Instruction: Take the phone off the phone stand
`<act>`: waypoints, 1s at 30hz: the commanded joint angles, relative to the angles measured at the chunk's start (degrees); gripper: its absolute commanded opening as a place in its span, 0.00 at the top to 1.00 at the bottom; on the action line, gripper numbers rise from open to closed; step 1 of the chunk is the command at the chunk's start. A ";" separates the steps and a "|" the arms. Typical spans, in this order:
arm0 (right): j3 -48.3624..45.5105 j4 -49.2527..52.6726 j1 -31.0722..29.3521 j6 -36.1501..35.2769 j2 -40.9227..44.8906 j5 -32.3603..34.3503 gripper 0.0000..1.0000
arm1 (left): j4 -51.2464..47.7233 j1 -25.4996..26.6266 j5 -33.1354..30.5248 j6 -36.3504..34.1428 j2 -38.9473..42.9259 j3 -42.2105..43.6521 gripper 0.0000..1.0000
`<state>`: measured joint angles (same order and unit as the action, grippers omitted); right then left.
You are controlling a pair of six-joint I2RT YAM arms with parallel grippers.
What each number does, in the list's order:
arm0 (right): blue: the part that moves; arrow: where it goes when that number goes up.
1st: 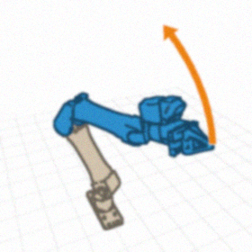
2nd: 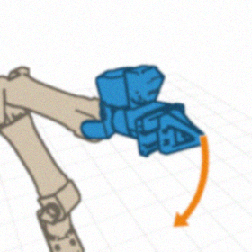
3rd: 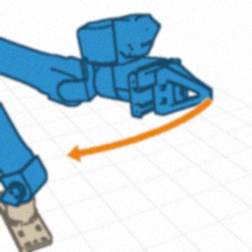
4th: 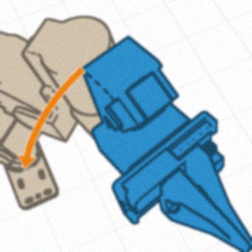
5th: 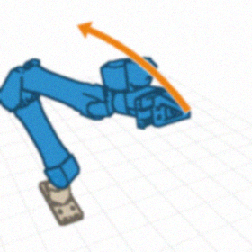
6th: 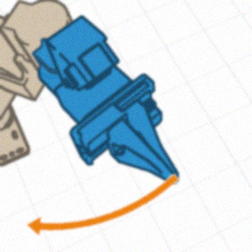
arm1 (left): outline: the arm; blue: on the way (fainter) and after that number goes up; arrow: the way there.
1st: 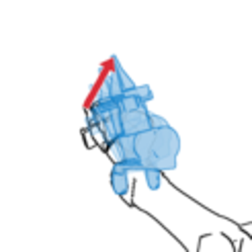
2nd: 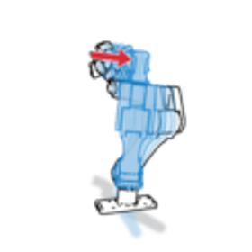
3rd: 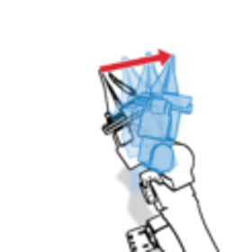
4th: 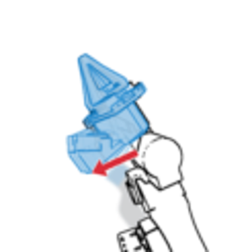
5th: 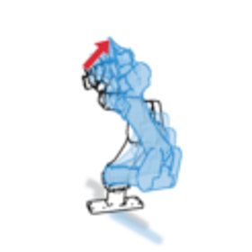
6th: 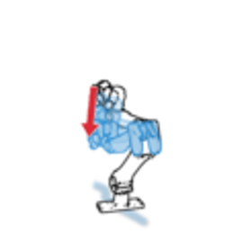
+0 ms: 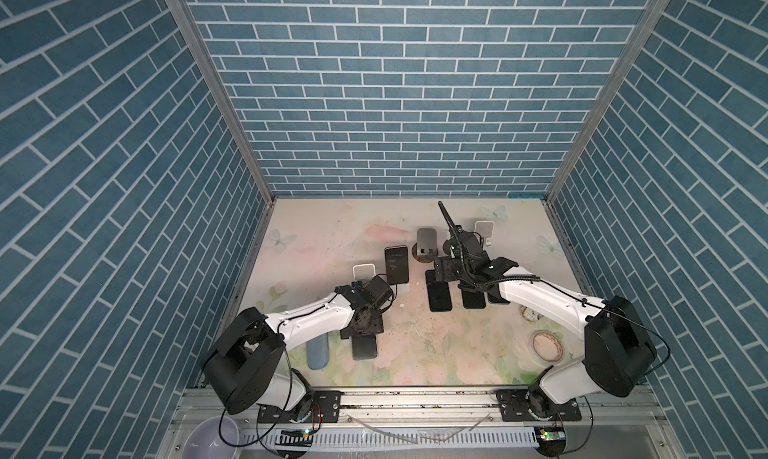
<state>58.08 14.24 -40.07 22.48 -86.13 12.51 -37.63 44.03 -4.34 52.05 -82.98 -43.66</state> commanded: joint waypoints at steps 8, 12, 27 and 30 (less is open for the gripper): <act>-3.23 -1.80 0.29 -0.60 2.75 1.28 0.06 | 0.90 3.64 1.02 2.41 -4.77 -1.86 0.55; -4.28 -2.37 0.38 -0.60 3.80 1.65 0.06 | 0.91 4.72 1.09 3.29 -5.94 -2.25 0.55; -7.01 -4.16 0.70 -0.60 6.58 2.26 0.06 | -1.63 6.70 -0.50 5.51 -6.62 -2.27 0.54; -7.15 -4.38 0.81 -0.58 6.59 2.33 0.06 | -2.03 6.77 -1.39 5.73 -7.44 -2.48 0.52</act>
<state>52.31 11.42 -39.51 22.48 -80.97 13.80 -37.15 50.33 -3.40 56.88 -88.60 -46.37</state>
